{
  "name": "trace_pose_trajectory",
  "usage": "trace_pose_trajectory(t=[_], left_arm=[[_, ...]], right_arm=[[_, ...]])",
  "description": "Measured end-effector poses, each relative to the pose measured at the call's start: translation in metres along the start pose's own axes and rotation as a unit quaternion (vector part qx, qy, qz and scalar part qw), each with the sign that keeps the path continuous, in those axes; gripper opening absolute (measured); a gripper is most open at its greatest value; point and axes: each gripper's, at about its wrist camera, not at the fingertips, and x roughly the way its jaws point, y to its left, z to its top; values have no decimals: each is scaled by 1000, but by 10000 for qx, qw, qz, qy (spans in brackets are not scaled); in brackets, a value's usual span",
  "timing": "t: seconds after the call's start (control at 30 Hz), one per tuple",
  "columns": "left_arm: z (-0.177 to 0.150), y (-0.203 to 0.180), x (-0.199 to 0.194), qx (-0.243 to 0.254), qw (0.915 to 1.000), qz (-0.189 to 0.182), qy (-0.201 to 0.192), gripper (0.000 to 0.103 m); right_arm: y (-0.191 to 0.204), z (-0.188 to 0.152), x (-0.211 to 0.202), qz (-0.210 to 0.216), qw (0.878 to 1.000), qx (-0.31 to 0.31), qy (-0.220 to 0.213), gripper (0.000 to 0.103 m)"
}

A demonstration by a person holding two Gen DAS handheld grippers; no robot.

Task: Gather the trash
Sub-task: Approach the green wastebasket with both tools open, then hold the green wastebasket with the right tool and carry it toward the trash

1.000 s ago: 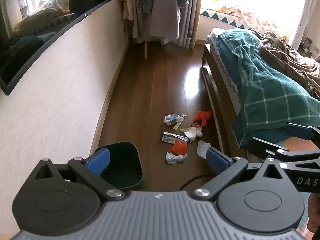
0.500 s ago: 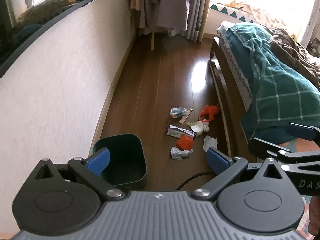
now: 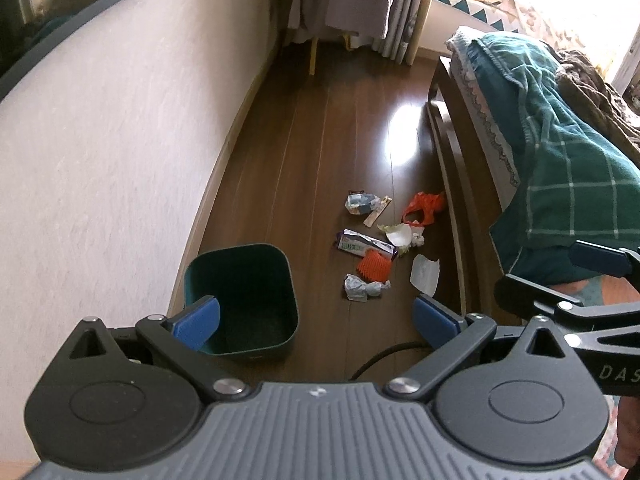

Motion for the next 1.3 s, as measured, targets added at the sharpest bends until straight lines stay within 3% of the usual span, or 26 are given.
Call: trace_pose_trajectory(t=[0.23,0.37,0.47,0.67,0.8,0.97,1.13,1.3], left_arm=[[4,26,34,-18,10000,8,85,103],[6,45,59,-105,9994,272,201,103],[5,62,81,-277,9978,524,286,103],[-8,91,143,-512,9923,977,564,103],[-21,108,179,-737,9862,1222,835,103],[-41,127,212,-827,9814,1377,1051,103],[-54,142,239,-954,9763,1512,1217,103],[-62,151,252,-985,9731,1602,1333,103]], right_arm=[[6,4,35,-42,10000,-11,48,101],[-3,4,68,6,9998,-19,207,101],[-8,3,107,73,9988,-82,480,101],[-6,-22,229,284,9919,-368,1183,100],[6,-49,313,308,9847,-466,1648,84],[26,-86,401,452,9743,-510,2147,75],[43,-109,448,511,9676,-536,2413,62],[56,-118,477,417,9632,-599,2587,41]])
